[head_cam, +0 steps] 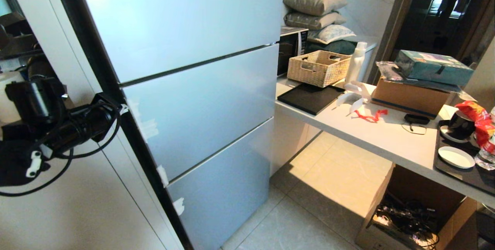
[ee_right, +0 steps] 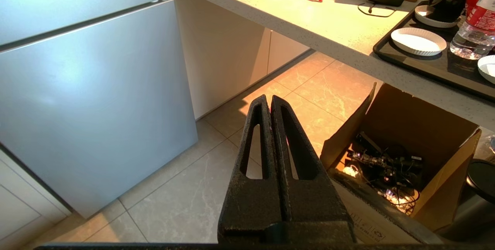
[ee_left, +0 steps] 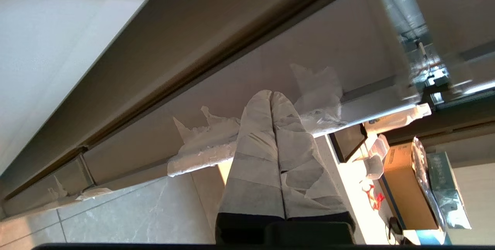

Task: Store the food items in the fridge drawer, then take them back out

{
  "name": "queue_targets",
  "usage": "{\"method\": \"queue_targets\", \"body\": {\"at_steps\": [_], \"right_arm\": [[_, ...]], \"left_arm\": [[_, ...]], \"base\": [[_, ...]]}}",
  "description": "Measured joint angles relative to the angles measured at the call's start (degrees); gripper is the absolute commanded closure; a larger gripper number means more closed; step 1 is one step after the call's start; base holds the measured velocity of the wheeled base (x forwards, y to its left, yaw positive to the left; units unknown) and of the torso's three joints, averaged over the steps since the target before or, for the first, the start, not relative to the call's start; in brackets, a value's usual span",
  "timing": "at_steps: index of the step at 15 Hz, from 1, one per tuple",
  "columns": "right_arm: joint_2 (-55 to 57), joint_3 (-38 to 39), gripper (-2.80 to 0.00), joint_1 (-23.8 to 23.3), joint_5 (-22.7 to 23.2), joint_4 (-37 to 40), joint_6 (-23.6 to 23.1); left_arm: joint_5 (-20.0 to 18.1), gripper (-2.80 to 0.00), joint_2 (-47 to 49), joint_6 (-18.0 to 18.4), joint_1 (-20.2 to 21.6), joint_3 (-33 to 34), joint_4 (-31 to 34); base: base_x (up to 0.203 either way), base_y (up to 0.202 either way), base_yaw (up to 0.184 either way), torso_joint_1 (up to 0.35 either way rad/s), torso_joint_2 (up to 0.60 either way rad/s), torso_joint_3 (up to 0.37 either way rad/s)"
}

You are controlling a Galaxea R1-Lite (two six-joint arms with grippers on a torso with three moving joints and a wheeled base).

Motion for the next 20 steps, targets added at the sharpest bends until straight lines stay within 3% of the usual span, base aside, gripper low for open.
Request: {"method": "queue_targets", "body": {"at_steps": [7, 13, 20], "right_arm": [[0.0, 0.0, 0.0, 0.0, 0.0, 0.0, 0.0], [0.0, 0.0, 0.0, 0.0, 0.0, 0.0, 0.02], [0.0, 0.0, 0.0, 0.05, 0.02, -0.02, 0.02]], "left_arm": [[0.42, 0.0, 1.59, -0.17, -1.3, -0.2, -1.98], [-0.22, 0.0, 3.58, -5.98, -2.19, -0.43, -1.97], [-1.01, 0.0, 1.28, -6.44, -4.48, 2.24, -1.44]], "base": [[0.0, 0.0, 0.0, 0.0, 0.0, 0.0], [0.0, 0.0, 0.0, 0.0, 0.0, 0.0], [0.0, 0.0, 0.0, 0.0, 0.0, 0.0]]}}
